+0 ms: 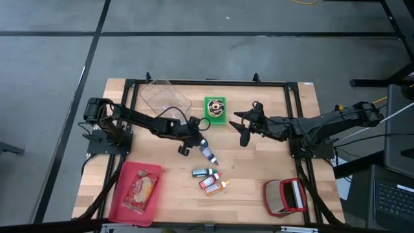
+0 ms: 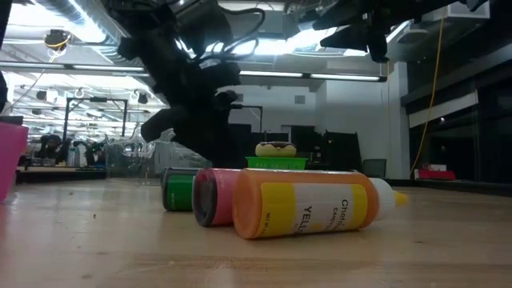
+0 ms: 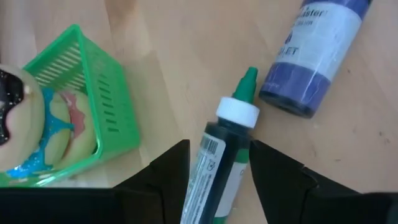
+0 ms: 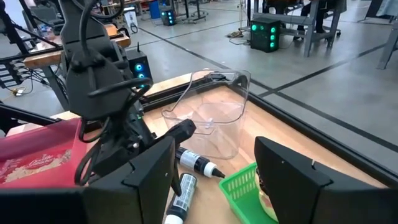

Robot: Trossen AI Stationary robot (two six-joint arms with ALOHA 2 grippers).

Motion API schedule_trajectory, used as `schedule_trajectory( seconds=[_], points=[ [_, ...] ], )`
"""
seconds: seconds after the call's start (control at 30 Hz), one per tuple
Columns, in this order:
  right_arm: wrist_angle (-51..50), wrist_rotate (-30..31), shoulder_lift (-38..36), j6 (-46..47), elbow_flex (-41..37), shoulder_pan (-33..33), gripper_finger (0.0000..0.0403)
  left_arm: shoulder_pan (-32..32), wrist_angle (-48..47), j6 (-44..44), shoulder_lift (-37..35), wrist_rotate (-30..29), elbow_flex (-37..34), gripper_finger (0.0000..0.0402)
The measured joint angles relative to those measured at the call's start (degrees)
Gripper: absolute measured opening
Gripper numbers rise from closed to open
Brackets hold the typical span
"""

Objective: Pick & Place Food Item
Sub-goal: Put the top green food coloring bottle into the transparent bin

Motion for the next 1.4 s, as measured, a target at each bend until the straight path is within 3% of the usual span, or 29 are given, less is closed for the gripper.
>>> schedule_trajectory(
  seconds=[0.47,0.97,1.4],
  points=[
    [-0.02,-0.36,0.0,-0.45,0.0,-1.29,0.0226,0.03,4.87,6.87,2.6,6.72,-0.04,0.0155],
    [0.17,-1.73,-0.02,-0.7,0.0,-2.01,0.0226,0.14,8.92,12.47,7.34,5.79,0.93,0.0155],
    [0.17,-1.73,-0.02,-0.87,0.0,-2.01,0.0226,0.46,3.18,13.25,7.7,5.14,2.51,0.0153]
  ],
)
